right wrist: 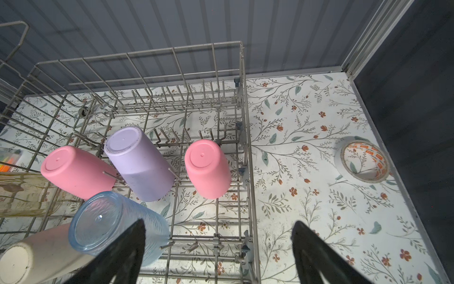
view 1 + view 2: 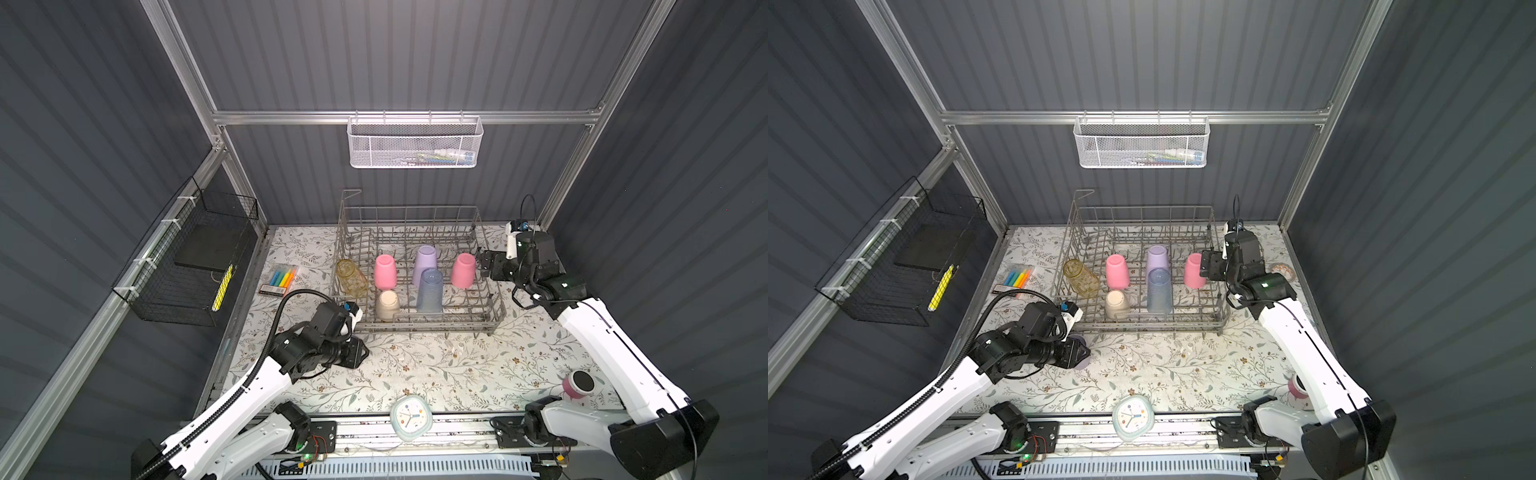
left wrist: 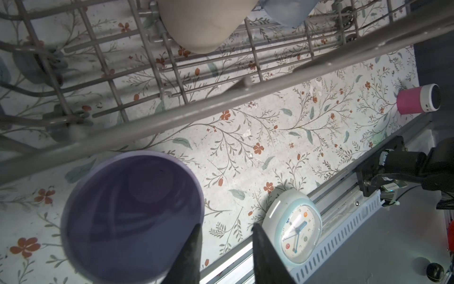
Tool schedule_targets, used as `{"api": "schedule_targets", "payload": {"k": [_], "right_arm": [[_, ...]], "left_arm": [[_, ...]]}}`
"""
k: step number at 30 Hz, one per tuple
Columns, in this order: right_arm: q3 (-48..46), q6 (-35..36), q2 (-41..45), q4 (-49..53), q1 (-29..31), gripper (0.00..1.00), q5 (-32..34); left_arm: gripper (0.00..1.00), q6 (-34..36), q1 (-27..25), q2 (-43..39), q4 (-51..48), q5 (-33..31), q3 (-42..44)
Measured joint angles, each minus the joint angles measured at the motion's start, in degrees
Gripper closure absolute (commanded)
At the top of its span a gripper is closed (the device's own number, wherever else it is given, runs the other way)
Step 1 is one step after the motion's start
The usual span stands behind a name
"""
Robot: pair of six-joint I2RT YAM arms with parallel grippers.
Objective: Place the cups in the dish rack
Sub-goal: 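Open the right gripper and lift away while the left gripper descends to the lilac cup, then close the left gripper on the lilac cup's rim and lift it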
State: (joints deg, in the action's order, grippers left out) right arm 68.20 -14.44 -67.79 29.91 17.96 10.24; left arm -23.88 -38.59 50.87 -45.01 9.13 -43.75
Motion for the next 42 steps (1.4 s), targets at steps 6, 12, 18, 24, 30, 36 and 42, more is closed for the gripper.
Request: {"api": "schedule_targets", "payload": {"k": [6, 12, 18, 24, 30, 36, 42], "right_arm": [[-1.46, -0.55, 1.01, 0.07, 0.0, 0.07, -1.05], [-2.47, -0.72, 1.99, 0.07, 0.0, 0.06, -1.25], [-2.95, -0.81, 2.62, 0.02, 0.0, 0.06, -1.27], [-3.08, -1.01, 2.6, 0.0, 0.0, 0.06, -1.62], [-3.08, -1.01, 2.6, -0.13, 0.0, 0.06, -1.92], [-3.08, -1.03, 1.88, -0.39, 0.0, 0.06, -2.25], [-3.08, -1.2, 0.7, -0.46, 0.0, 0.06, -2.91]], "left_arm": [[0.63, -1.46, -0.33, 0.79, -0.02, -2.36, 0.02], [0.61, -1.9, -0.98, 3.5, -0.07, -3.69, 0.02], [0.62, -2.34, -2.47, 6.01, 0.0, -5.99, 0.02], [0.7, -3.23, -5.97, 10.12, 0.02, -9.7, 0.02], [0.81, -3.85, -7.52, 12.13, 0.66, -12.41, 0.0], [0.95, -4.02, -7.5, 12.13, -0.02, -14.34, -0.35], [1.0, -4.07, -7.52, 12.15, -1.16, -14.34, -1.33]]}}
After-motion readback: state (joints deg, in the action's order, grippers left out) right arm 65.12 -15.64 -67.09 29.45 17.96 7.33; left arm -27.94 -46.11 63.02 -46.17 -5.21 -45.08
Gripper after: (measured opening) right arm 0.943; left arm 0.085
